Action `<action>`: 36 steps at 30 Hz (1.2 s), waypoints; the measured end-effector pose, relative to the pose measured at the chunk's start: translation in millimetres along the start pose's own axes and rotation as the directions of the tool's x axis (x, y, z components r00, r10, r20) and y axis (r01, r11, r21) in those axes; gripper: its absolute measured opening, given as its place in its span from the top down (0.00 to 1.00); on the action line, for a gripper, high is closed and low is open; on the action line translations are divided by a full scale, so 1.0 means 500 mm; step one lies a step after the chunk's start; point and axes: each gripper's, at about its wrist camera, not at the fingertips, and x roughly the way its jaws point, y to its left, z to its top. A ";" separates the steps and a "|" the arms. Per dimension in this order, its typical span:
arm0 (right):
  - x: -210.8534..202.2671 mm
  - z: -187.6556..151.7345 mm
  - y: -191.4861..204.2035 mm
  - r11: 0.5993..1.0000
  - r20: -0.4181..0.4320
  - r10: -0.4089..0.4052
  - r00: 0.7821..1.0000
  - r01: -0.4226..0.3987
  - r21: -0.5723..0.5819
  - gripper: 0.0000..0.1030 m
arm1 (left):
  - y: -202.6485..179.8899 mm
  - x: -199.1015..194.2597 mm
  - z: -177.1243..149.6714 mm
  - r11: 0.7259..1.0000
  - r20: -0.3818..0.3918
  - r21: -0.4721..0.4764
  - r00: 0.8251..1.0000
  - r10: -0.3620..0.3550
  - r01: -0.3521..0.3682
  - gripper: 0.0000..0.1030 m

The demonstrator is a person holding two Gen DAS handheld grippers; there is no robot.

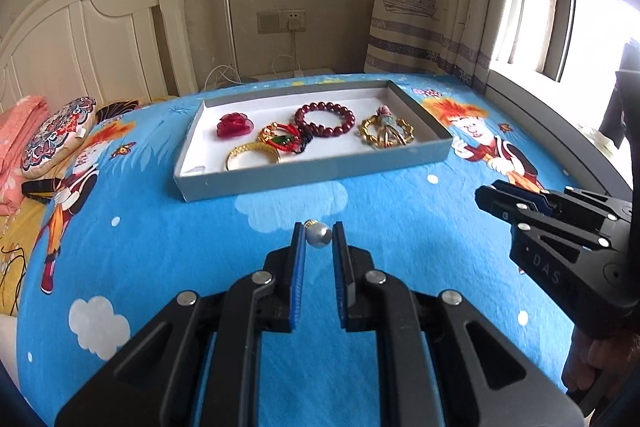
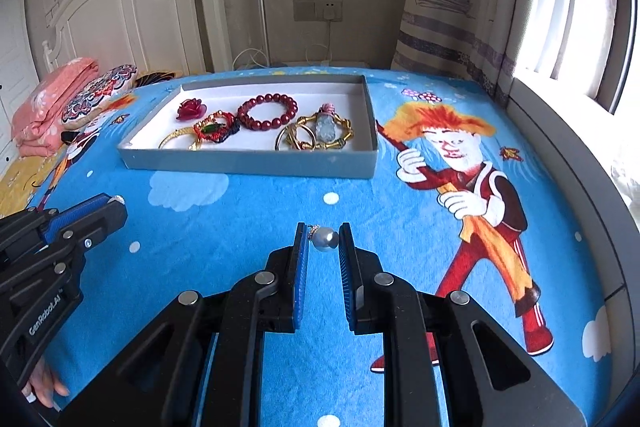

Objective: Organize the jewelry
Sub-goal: 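Carry the pearl into the white box and open left tool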

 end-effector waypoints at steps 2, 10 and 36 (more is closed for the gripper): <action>-0.001 0.011 0.001 1.000 0.007 -0.002 1.000 0.002 0.001 0.84 | 0.008 0.008 0.012 1.000 -0.005 -0.004 1.000 0.005 -0.005 0.87; 0.006 0.051 0.016 1.000 0.026 -0.012 1.000 0.012 0.000 0.84 | 0.042 0.025 0.052 0.999 -0.001 -0.029 1.000 0.027 -0.027 0.87; 0.184 0.206 0.044 0.999 -0.041 -0.036 0.998 0.037 0.009 0.84 | 0.104 0.214 0.229 0.995 -0.137 -0.086 0.989 0.046 -0.059 0.87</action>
